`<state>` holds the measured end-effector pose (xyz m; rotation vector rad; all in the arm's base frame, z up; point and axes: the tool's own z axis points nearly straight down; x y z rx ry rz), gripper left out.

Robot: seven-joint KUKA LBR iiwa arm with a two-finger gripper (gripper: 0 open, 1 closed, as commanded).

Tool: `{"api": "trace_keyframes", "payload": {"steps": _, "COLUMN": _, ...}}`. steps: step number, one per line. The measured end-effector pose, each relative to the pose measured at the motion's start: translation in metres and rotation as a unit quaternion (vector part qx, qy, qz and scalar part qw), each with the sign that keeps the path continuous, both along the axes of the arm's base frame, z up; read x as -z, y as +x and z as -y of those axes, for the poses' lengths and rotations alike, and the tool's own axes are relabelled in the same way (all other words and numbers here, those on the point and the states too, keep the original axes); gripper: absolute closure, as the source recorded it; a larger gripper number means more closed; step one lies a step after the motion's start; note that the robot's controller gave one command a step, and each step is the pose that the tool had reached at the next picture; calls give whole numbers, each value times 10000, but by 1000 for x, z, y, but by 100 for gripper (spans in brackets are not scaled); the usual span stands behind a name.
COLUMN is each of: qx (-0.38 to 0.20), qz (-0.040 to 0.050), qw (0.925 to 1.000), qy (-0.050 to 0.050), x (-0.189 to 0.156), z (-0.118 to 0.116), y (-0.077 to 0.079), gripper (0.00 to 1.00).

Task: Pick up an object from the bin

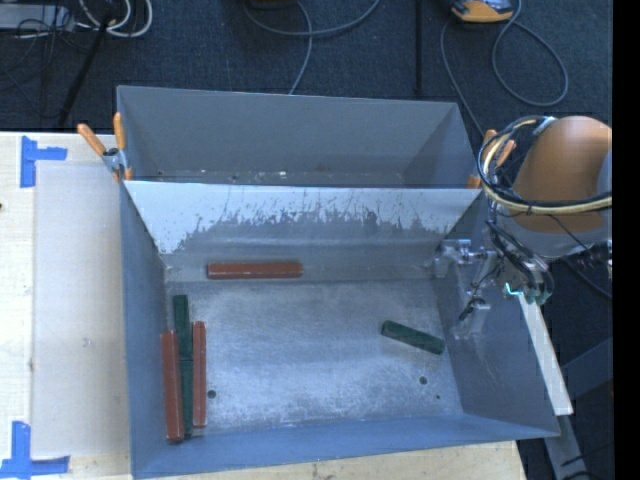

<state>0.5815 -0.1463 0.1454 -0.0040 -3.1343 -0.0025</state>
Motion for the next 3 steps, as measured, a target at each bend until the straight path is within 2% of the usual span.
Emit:
{"api": "trace_keyframes", "payload": {"steps": 1, "qx": -91, "qz": -16, "qw": 10000, "qy": 11, "x": 81, "z": -29, "y": -38, "gripper": 0}}
{"api": "trace_keyframes", "payload": {"steps": 2, "qx": -109, "qz": 35, "qw": 9999, "qy": -7, "x": 76, "z": -27, "y": -34, "gripper": 100}}
{"api": "trace_keyframes", "payload": {"steps": 3, "qx": -852, "qz": 79, "qw": 9963, "qy": -18, "x": -66, "z": -29, "y": -35, "gripper": 100}}
